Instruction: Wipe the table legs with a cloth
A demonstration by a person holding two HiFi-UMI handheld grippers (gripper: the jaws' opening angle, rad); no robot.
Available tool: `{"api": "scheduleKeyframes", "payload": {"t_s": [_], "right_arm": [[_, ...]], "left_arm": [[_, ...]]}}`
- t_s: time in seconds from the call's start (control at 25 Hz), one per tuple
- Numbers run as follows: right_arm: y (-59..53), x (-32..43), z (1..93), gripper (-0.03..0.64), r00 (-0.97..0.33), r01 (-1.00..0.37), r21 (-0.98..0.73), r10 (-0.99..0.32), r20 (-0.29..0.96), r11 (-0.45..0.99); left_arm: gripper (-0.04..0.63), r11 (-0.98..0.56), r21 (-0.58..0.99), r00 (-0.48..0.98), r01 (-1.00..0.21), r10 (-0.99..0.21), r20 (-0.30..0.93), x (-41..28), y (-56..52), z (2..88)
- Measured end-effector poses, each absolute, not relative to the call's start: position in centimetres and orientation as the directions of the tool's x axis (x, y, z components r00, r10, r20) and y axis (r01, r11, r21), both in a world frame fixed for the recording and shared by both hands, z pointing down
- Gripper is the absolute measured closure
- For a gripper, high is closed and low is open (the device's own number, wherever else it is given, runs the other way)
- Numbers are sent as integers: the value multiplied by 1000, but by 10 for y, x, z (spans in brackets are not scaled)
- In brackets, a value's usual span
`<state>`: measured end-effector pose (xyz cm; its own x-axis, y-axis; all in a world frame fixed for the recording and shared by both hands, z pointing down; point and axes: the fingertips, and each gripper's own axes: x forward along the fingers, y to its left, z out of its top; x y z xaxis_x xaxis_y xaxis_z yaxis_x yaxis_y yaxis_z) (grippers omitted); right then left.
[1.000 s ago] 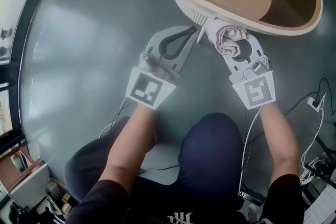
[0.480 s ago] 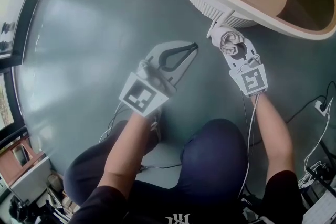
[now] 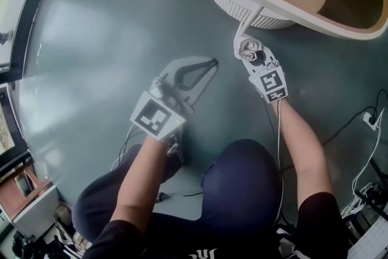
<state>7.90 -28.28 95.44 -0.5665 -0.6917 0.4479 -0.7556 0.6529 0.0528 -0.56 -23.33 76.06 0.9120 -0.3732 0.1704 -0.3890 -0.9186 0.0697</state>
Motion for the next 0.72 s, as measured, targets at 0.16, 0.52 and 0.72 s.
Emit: {"api": "scheduleKeyframes", "payload": {"t_s": [0.16,0.52,0.72], "right_arm": [[-288,85,989,543,-546,-747,-16,-601,583,664],[-261,82,783,543,-669,-684,121,-684,290,720],[-248,56,669,543,-720,-673,158,-689,81,723]], "left_arm": [[589,-919,87,915,-385,-367,169,-1,-230,760],[589,-913,125,921,-388,-379,90,2,-252,730],[589,-922,108,928,-373,-370,39,4,-264,705]]}}
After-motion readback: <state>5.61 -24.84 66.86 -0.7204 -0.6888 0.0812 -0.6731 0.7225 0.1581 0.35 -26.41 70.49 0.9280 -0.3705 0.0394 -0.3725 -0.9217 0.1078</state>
